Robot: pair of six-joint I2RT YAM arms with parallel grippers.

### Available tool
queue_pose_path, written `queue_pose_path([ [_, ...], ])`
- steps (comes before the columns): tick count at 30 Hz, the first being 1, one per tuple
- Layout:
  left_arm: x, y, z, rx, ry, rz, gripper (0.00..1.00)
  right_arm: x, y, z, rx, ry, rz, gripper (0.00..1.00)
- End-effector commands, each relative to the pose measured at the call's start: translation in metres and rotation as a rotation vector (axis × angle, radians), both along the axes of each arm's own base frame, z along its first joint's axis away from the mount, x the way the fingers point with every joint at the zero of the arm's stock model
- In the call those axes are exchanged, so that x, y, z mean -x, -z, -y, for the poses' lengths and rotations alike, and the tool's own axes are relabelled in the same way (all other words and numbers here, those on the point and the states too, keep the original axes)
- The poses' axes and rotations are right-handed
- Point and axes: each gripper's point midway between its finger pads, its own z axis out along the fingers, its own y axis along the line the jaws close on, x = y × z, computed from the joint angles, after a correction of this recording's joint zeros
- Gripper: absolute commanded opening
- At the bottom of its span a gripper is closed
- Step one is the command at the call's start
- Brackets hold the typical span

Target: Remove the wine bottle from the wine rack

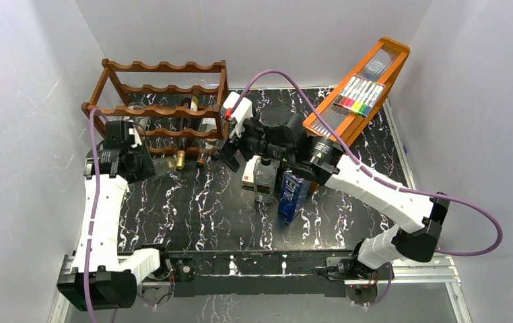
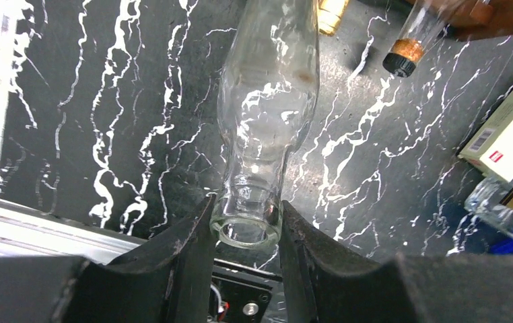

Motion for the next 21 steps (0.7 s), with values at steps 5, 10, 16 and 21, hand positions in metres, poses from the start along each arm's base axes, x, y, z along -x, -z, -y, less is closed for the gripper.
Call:
queue_pose_path([
  [5, -0.002, -0.033, 0.003, -0.142, 0.116, -0.005, 0.0, -0.006, -0.015, 0.004, -0.073, 0.042, 0.015, 0.98],
  [10, -0.008, -0.05, 0.023, -0.125, 0.233, 0.034, 0.0, -0.006, -0.008, -0.006, -0.063, 0.021, 0.0, 0.98],
  [16, -0.005, -0.067, 0.049, -0.143, 0.392, 0.079, 0.0, -0.009, -0.008, -0.014, -0.058, 0.007, 0.012, 0.98],
  [21, -0.005, -0.073, 0.075, -0.139, 0.546, 0.135, 0.0, -0.013, -0.007, -0.017, -0.074, 0.02, 0.012, 0.98],
])
